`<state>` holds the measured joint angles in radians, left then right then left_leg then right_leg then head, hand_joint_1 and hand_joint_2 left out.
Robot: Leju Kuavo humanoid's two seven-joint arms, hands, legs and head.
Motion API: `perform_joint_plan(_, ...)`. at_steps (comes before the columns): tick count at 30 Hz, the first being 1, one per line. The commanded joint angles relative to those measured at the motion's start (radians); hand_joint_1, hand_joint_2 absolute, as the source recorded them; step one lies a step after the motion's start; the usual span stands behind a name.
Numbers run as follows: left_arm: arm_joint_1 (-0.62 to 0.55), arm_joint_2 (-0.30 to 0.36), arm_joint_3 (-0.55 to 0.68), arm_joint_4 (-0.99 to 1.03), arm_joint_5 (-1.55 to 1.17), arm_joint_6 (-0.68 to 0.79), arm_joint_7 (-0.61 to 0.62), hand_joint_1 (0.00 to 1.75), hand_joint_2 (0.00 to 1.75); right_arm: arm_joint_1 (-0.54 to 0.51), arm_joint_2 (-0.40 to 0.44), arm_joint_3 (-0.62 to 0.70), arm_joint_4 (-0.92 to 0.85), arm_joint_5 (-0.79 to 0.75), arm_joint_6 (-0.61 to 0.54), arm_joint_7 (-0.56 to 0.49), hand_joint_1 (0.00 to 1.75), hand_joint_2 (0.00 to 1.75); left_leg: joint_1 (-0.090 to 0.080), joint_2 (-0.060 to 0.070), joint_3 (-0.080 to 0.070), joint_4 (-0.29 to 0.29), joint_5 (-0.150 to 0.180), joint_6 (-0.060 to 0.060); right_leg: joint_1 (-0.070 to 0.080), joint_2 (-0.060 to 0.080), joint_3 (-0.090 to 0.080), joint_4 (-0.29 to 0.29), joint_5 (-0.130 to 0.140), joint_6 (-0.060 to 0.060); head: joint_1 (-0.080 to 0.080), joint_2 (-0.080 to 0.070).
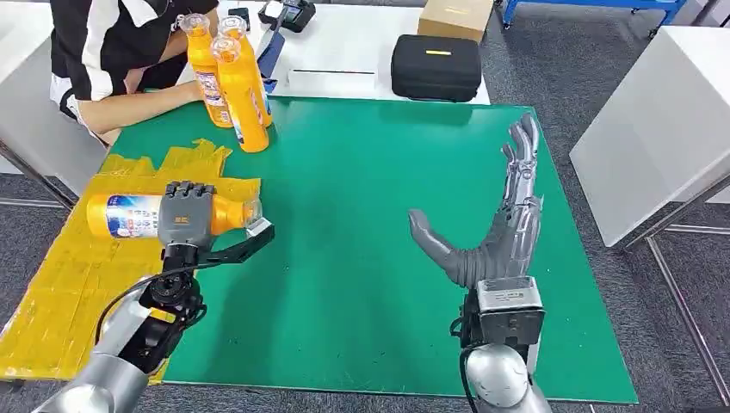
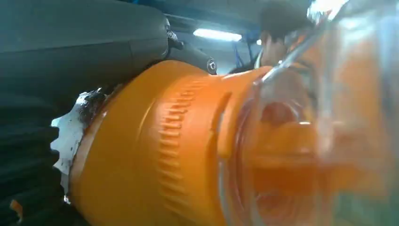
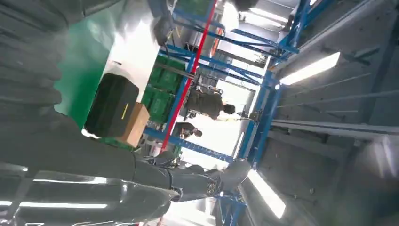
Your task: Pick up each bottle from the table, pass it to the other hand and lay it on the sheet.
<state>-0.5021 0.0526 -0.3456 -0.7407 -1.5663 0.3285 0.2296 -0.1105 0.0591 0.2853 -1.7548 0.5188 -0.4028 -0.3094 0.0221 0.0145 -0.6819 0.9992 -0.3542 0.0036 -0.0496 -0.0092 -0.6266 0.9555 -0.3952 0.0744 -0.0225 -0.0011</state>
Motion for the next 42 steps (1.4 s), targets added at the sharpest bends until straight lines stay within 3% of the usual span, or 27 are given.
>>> perform_joint_plan(1, -0.078, -0.044, 0.09, 0.28, -0.002, -0.012, -0.055, 1.75, 1.75, -0.026, -0.002, -0.002, 0.091, 0.014, 0.022, 0.035, 0.0, 1.75, 0.001, -0.001, 0.009, 0.0, -0.004, 0.001, 0.001, 0.001, 0.009, 0.0, -0.004, -0.006, 0.0, 0.0)
perform_joint_plan(2, -0.08, -0.045, 0.088, 0.292, -0.004, -0.013, -0.047, 1.75, 1.75, -0.025, 0.001, -0.003, 0.093, 0.018, 0.025, 0.04, 0.0, 1.75, 0.001, -0.001, 0.007, 0.0, -0.003, 0.001, 0.001, 0.0, 0.007, -0.001, -0.003, -0.005, 0.0, 0.0)
perform_joint_plan(3, -0.078, -0.056, 0.12, 0.312, 0.007, 0.0, -0.045, 1.33, 1.75, -0.024, 0.008, -0.003, 0.098, 0.027, 0.034, 0.051, 0.0, 1.75, 0.001, -0.001, 0.01, 0.0, -0.005, 0.001, 0.001, 0.0, 0.01, 0.0, -0.004, -0.006, 0.0, 0.0)
perform_joint_plan(4, -0.078, -0.056, 0.12, 0.312, 0.007, 0.0, -0.045, 1.33, 1.75, -0.024, 0.008, -0.003, 0.098, 0.027, 0.034, 0.051, 0.0, 1.75, 0.0, -0.001, 0.006, 0.0, -0.003, 0.001, 0.001, 0.0, 0.006, -0.001, -0.002, -0.004, 0.0, 0.0)
perform_joint_plan(5, -0.074, -0.06, 0.142, 0.325, 0.016, 0.005, -0.051, 0.0, 1.75, -0.024, 0.01, -0.002, 0.106, 0.036, 0.046, 0.064, 0.0, 1.75, 0.001, -0.001, 0.01, 0.001, -0.005, 0.001, 0.001, 0.0, 0.011, 0.0, -0.005, -0.006, 0.0, 0.0)
perform_joint_plan(10, -0.053, -0.07, 0.195, 0.335, 0.051, 0.017, -0.091, 0.0, 1.75, -0.036, 0.018, -0.009, 0.14, 0.044, 0.057, 0.073, 0.0, 1.75, 0.001, 0.0, 0.006, 0.0, -0.003, 0.0, 0.001, 0.001, 0.006, -0.001, -0.002, -0.004, 0.0, 0.0)
perform_joint_plan(11, -0.048, -0.076, 0.21, 0.332, 0.057, 0.03, -0.101, 0.0, 1.75, -0.038, 0.02, -0.013, 0.147, 0.047, 0.063, 0.08, 0.0, 1.75, 0.001, 0.0, 0.011, 0.001, -0.005, 0.001, 0.001, 0.002, 0.011, 0.0, -0.005, -0.007, 0.0, 0.0)
perform_joint_plan(14, -0.04, -0.102, 0.28, 0.318, 0.134, 0.031, -0.187, 0.0, 1.75, -0.034, 0.018, -0.021, 0.158, 0.055, 0.073, 0.09, 0.0, 1.75, 0.0, -0.001, 0.009, 0.0, -0.004, 0.001, 0.001, 0.001, 0.009, 0.0, -0.003, -0.006, 0.0, 0.0)
perform_joint_plan(19, -0.026, -0.108, 0.26, 0.293, 0.083, 0.085, -0.142, 0.0, 1.75, -0.022, 0.024, -0.028, 0.15, 0.056, 0.085, 0.094, 0.0, 1.75, 0.0, -0.001, 0.01, 0.001, -0.005, 0.001, 0.001, 0.001, 0.011, 0.0, -0.005, -0.007, 0.0, 0.0)
perform_joint_plan(29, 0.011, -0.133, 0.346, 0.194, 0.227, 0.168, -0.252, 0.0, 1.75, -0.016, 0.034, -0.044, 0.154, 0.055, 0.101, 0.091, 0.0, 1.75, 0.001, -0.001, 0.007, 0.001, -0.004, 0.001, 0.001, 0.0, 0.007, 0.0, -0.003, -0.005, 0.0, 0.0)
perform_joint_plan(31, 0.039, -0.144, 0.365, 0.092, 0.319, 0.182, -0.313, 0.0, 1.75, -0.012, 0.036, -0.051, 0.149, 0.038, 0.104, 0.077, 0.0, 1.75, 0.001, -0.001, 0.005, 0.0, -0.003, 0.001, 0.001, 0.0, 0.005, 0.0, -0.002, -0.004, 0.0, 0.0)
perform_joint_plan(32, 0.043, -0.146, 0.362, 0.066, 0.327, 0.177, -0.313, 0.0, 1.75, -0.01, 0.036, -0.052, 0.149, 0.035, 0.104, 0.075, 0.0, 1.75, 0.0, -0.001, 0.01, 0.002, -0.006, 0.001, 0.001, 0.001, 0.01, 0.001, -0.005, -0.007, 0.0, 0.0)
perform_joint_plan(34, 0.068, -0.157, 0.353, -0.038, 0.377, 0.184, -0.329, 0.0, 1.75, -0.004, 0.04, -0.059, 0.146, 0.014, 0.105, 0.058, 0.0, 1.75, 0.0, -0.001, 0.003, 0.0, -0.002, 0.001, 0.001, 0.0, 0.004, 0.0, -0.002, -0.004, 0.0, 0.0)
perform_joint_plan(40, 0.16, -0.182, 0.284, -0.334, 0.585, 0.119, -0.394, 0.0, 1.75, 0.008, 0.042, -0.066, 0.158, -0.054, 0.113, 0.02, 0.0, 1.75, 0.001, -0.002, 0.01, 0.002, -0.007, 0.001, 0.002, 0.0, 0.01, 0.001, -0.006, -0.007, 0.0, 0.0)
perform_joint_plan(41, 0.165, -0.182, 0.278, -0.351, 0.588, 0.116, -0.391, 0.0, 1.75, 0.009, 0.042, -0.066, 0.159, -0.055, 0.112, 0.018, 0.0, 1.75, 0.001, -0.001, 0.005, 0.001, -0.004, 0.001, 0.001, 0.0, 0.006, 0.0, -0.003, -0.005, 0.0, 0.0)
perform_joint_plan(42, 0.181, -0.191, 0.265, -0.407, 0.69, 0.083, -0.422, 0.0, 1.75, 0.016, 0.043, -0.068, 0.16, -0.061, 0.105, 0.015, 0.0, 0.0, 0.001, -0.001, 0.009, 0.002, -0.006, 0.001, 0.001, 0.0, 0.01, 0.001, -0.006, -0.007, 0.0, 0.0)
